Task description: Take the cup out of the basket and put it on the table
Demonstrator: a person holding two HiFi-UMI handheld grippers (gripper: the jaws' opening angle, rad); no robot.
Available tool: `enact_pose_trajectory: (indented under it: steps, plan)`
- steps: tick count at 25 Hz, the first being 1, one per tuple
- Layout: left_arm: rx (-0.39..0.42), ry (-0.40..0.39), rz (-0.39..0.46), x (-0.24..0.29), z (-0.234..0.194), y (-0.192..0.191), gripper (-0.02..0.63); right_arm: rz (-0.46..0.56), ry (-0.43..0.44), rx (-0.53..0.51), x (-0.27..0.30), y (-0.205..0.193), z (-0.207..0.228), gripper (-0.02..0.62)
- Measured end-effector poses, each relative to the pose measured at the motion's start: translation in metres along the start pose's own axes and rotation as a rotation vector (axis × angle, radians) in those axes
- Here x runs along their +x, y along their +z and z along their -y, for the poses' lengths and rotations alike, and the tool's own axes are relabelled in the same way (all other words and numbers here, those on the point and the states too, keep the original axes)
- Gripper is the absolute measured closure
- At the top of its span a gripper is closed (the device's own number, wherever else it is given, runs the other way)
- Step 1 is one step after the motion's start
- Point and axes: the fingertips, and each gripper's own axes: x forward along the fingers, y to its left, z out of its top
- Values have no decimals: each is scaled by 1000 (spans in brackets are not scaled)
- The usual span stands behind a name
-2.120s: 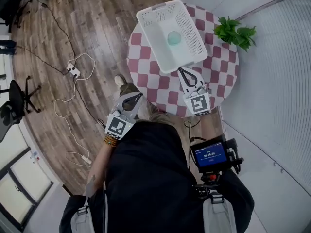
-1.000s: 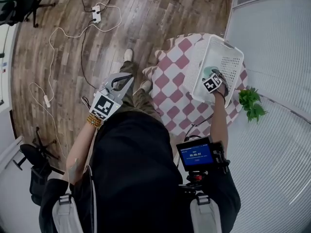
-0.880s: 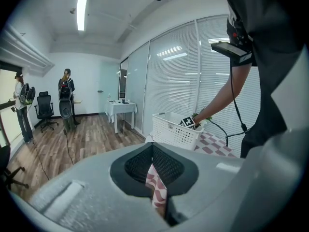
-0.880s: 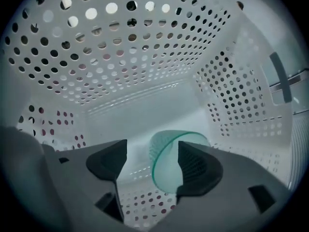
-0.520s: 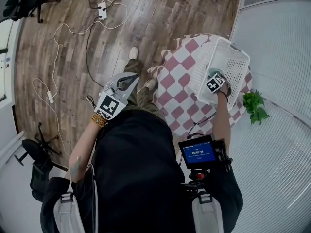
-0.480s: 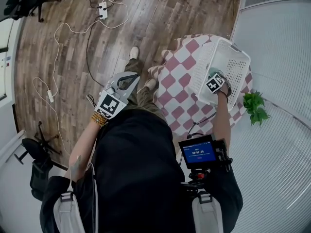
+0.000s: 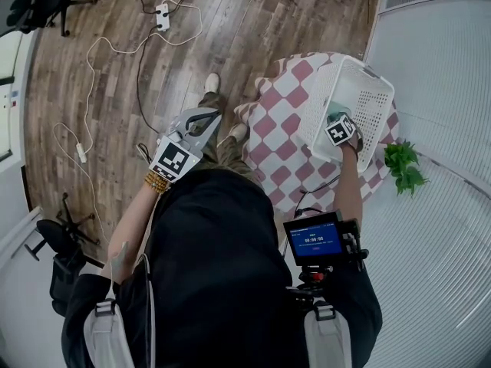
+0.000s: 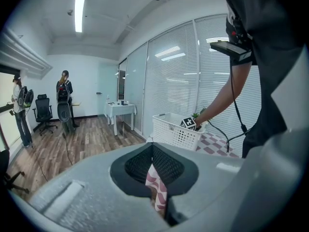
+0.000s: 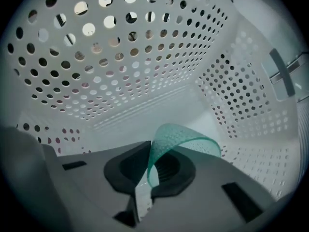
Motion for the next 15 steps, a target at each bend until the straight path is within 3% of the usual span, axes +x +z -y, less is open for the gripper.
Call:
enact_pose_trajectory:
  steps: [6, 15]
  plan:
    - [19, -51, 1, 8, 15, 6, 601, 122, 9, 161, -15, 14, 7, 572]
    - [94, -122, 9, 33, 58, 21, 601, 301, -39, 263, -43, 11, 22, 572]
